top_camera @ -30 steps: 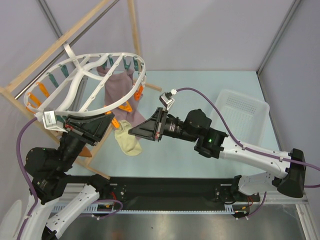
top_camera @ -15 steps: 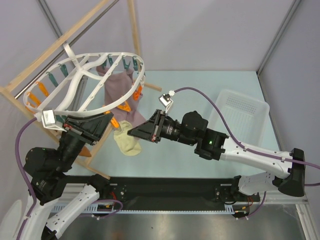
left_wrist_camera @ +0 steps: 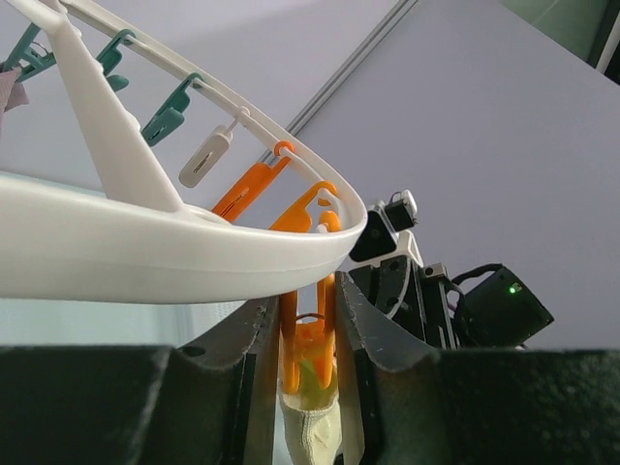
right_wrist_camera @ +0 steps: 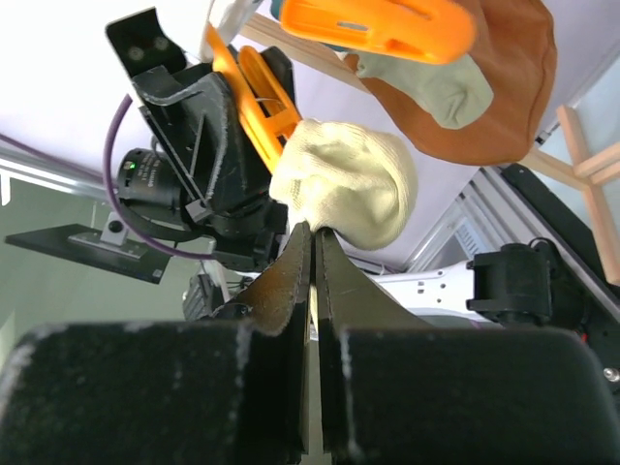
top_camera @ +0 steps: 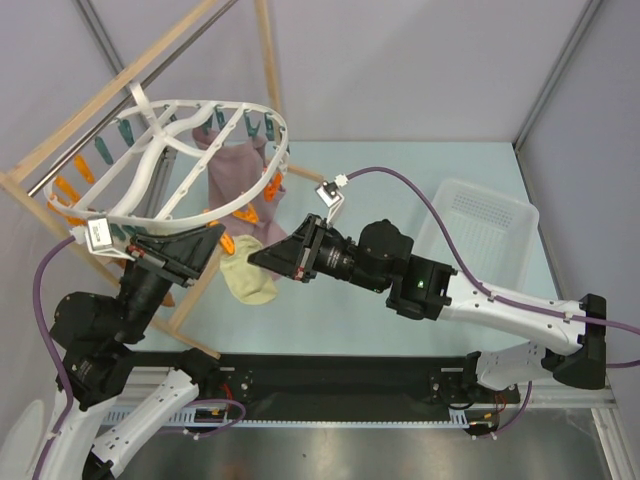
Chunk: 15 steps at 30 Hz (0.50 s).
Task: Clip the socks to the hanger
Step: Clamp the sock onto the hanger.
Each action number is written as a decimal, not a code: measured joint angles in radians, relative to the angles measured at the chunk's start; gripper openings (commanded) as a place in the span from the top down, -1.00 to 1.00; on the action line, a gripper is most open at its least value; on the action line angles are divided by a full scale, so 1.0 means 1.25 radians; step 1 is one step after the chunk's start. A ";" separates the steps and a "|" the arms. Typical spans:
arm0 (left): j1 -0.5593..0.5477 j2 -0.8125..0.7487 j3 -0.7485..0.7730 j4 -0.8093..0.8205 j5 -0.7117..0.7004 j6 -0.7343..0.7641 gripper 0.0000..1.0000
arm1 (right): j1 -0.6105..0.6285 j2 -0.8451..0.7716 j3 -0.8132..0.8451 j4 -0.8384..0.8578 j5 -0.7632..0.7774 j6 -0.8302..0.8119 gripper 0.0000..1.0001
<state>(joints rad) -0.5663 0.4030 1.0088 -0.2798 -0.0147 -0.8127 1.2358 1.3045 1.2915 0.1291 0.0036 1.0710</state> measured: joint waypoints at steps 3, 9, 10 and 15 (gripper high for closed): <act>0.000 0.000 0.001 0.000 -0.005 -0.001 1.00 | 0.001 0.000 0.000 -0.006 0.015 -0.007 1.00; 0.000 -0.005 0.008 -0.001 -0.015 -0.007 1.00 | 0.003 -0.004 -0.014 -0.007 0.043 -0.015 1.00; 0.000 -0.006 0.009 -0.001 -0.016 -0.009 1.00 | 0.004 -0.004 -0.015 -0.008 0.045 -0.015 1.00; 0.000 -0.007 0.012 0.000 -0.025 -0.020 1.00 | 0.006 -0.004 -0.014 -0.011 0.052 -0.021 1.00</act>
<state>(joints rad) -0.5663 0.3939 1.0241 -0.2802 -0.0456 -0.8383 1.2434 1.2991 1.2736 0.1158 0.0689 1.0447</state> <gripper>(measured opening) 0.286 0.012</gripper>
